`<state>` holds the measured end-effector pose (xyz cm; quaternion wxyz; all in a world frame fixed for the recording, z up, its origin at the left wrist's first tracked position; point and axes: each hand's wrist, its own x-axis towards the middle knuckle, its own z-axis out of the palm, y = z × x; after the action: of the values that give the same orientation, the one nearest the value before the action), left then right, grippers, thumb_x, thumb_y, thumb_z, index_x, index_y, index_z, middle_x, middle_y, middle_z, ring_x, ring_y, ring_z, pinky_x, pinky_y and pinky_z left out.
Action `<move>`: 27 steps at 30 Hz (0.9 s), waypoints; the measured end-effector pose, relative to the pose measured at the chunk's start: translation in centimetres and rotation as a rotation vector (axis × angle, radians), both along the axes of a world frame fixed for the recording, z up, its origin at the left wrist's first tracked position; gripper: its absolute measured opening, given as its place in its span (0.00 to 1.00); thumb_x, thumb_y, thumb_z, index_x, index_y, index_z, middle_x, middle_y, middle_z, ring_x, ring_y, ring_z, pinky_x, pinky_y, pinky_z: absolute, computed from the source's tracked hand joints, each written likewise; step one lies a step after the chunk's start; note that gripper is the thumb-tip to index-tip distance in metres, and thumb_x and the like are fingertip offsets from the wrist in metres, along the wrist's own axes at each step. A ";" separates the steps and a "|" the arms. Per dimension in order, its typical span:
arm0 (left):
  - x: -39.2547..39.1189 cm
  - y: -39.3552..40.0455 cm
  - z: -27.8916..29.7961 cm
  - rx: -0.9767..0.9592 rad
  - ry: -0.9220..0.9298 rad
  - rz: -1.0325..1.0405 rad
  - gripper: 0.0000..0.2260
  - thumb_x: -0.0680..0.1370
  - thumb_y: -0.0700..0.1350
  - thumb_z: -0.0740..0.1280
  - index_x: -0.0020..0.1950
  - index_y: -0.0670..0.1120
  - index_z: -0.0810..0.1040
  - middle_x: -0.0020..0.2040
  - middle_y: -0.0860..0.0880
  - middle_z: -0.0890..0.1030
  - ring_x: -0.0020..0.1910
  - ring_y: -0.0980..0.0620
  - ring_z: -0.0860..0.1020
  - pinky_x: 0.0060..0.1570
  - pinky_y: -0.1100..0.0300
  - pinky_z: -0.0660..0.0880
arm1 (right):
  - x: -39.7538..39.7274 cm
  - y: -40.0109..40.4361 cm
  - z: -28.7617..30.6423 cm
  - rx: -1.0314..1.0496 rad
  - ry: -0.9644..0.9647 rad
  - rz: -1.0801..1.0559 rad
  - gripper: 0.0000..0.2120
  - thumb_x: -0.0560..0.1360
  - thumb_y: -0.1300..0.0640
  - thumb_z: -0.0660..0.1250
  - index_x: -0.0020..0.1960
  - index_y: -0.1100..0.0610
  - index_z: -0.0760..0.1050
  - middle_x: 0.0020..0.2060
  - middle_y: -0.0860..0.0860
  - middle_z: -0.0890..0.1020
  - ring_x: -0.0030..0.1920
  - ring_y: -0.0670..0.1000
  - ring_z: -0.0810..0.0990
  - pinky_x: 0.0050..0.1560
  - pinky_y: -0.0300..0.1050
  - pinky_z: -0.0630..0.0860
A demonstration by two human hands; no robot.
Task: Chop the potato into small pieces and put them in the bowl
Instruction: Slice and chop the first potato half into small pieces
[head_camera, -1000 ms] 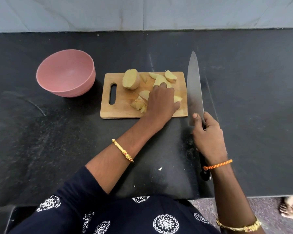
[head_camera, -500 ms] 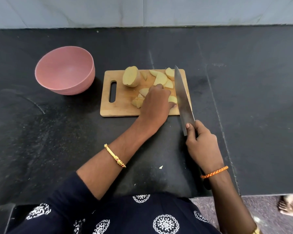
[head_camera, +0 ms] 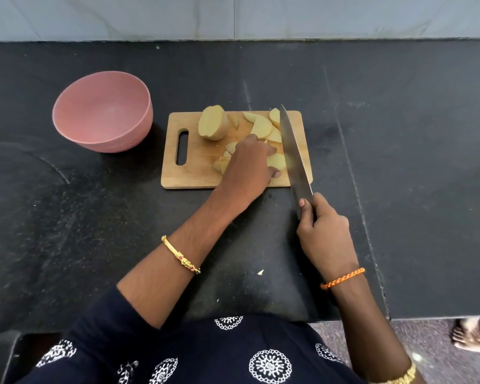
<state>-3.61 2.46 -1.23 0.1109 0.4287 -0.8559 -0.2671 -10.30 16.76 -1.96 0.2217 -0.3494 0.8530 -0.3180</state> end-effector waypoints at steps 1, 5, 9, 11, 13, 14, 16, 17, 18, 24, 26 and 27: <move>0.0 0.0 0.0 0.010 0.009 0.004 0.23 0.73 0.45 0.72 0.67 0.45 0.74 0.60 0.45 0.73 0.61 0.47 0.71 0.59 0.58 0.68 | 0.0 -0.2 0.0 0.016 0.011 0.003 0.12 0.81 0.53 0.55 0.40 0.56 0.64 0.26 0.52 0.70 0.29 0.54 0.69 0.30 0.46 0.65; 0.0 0.0 -0.1 0.025 0.044 0.029 0.22 0.72 0.44 0.73 0.65 0.44 0.75 0.57 0.45 0.74 0.59 0.47 0.72 0.57 0.59 0.67 | 0.3 -1.2 0.9 0.153 0.116 0.011 0.09 0.81 0.51 0.52 0.49 0.56 0.65 0.31 0.56 0.71 0.36 0.63 0.72 0.37 0.50 0.70; 0.0 0.3 -0.2 0.017 0.062 0.056 0.22 0.71 0.43 0.73 0.65 0.44 0.76 0.57 0.44 0.74 0.58 0.46 0.72 0.57 0.59 0.67 | 0.5 -1.5 1.8 0.318 0.192 0.061 0.07 0.82 0.51 0.50 0.49 0.54 0.61 0.31 0.52 0.63 0.38 0.60 0.68 0.39 0.49 0.65; -0.1 0.3 -0.1 0.011 0.068 0.064 0.23 0.72 0.43 0.73 0.65 0.44 0.75 0.58 0.44 0.74 0.58 0.46 0.72 0.58 0.58 0.67 | 0.3 -1.2 2.1 0.352 0.190 0.096 0.06 0.81 0.52 0.50 0.51 0.54 0.61 0.31 0.52 0.63 0.38 0.60 0.68 0.39 0.49 0.66; 0.0 0.4 -0.1 0.012 0.073 0.070 0.23 0.72 0.43 0.73 0.66 0.44 0.75 0.59 0.44 0.74 0.59 0.47 0.72 0.59 0.59 0.67 | -0.1 -0.7 2.4 0.375 0.169 0.121 0.06 0.81 0.53 0.51 0.49 0.55 0.60 0.32 0.53 0.65 0.38 0.61 0.69 0.39 0.49 0.67; 0.0 0.4 -0.1 0.015 0.076 0.073 0.23 0.72 0.43 0.73 0.66 0.43 0.75 0.59 0.44 0.75 0.59 0.47 0.72 0.59 0.59 0.67 | -0.4 -0.3 2.6 0.392 0.157 0.133 0.06 0.81 0.53 0.51 0.48 0.55 0.60 0.32 0.54 0.66 0.38 0.62 0.70 0.40 0.49 0.67; 0.1 0.4 -0.1 0.021 0.086 0.077 0.23 0.72 0.43 0.73 0.66 0.43 0.75 0.60 0.44 0.75 0.60 0.46 0.73 0.60 0.59 0.67 | -0.9 0.8 3.0 0.417 0.136 0.159 0.07 0.81 0.52 0.52 0.46 0.54 0.61 0.34 0.57 0.70 0.39 0.62 0.71 0.41 0.49 0.70; 0.2 0.5 -0.1 0.018 0.086 0.078 0.23 0.72 0.43 0.73 0.65 0.42 0.75 0.61 0.44 0.76 0.60 0.46 0.73 0.60 0.59 0.67 | -1.3 1.4 3.3 0.414 0.126 0.166 0.08 0.80 0.52 0.53 0.45 0.54 0.62 0.36 0.58 0.72 0.40 0.63 0.73 0.41 0.50 0.71; 0.3 0.5 -0.1 0.012 0.086 0.079 0.23 0.71 0.43 0.73 0.65 0.41 0.75 0.61 0.43 0.76 0.60 0.47 0.73 0.59 0.60 0.67 | -1.5 1.9 3.6 0.395 0.116 0.165 0.09 0.80 0.52 0.54 0.44 0.54 0.63 0.36 0.59 0.74 0.41 0.63 0.74 0.42 0.50 0.72; 0.6 0.4 -0.5 0.023 0.117 0.095 0.22 0.70 0.43 0.75 0.63 0.40 0.77 0.60 0.44 0.78 0.58 0.48 0.75 0.59 0.59 0.70 | -2.0 1.0 3.5 0.168 0.105 0.098 0.16 0.80 0.52 0.56 0.35 0.53 0.59 0.31 0.56 0.72 0.39 0.63 0.73 0.38 0.48 0.68; 0.6 0.5 -0.6 0.028 0.132 0.097 0.22 0.70 0.43 0.75 0.62 0.40 0.77 0.58 0.45 0.78 0.56 0.48 0.75 0.58 0.58 0.71 | -1.7 0.1 2.7 0.157 0.095 0.102 0.15 0.80 0.51 0.55 0.35 0.53 0.59 0.33 0.58 0.74 0.39 0.63 0.73 0.38 0.48 0.69; 0.6 0.5 -0.6 0.029 0.138 0.099 0.22 0.70 0.43 0.75 0.62 0.41 0.77 0.57 0.45 0.78 0.55 0.48 0.75 0.57 0.58 0.72 | -1.5 -0.2 2.3 0.155 0.085 0.101 0.14 0.80 0.51 0.55 0.37 0.53 0.60 0.34 0.59 0.74 0.39 0.63 0.74 0.38 0.48 0.69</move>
<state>-2.96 2.95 -1.78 0.1765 0.4524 -0.8200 -0.3027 -11.84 16.58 0.38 0.2274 -0.3871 0.8650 -0.2242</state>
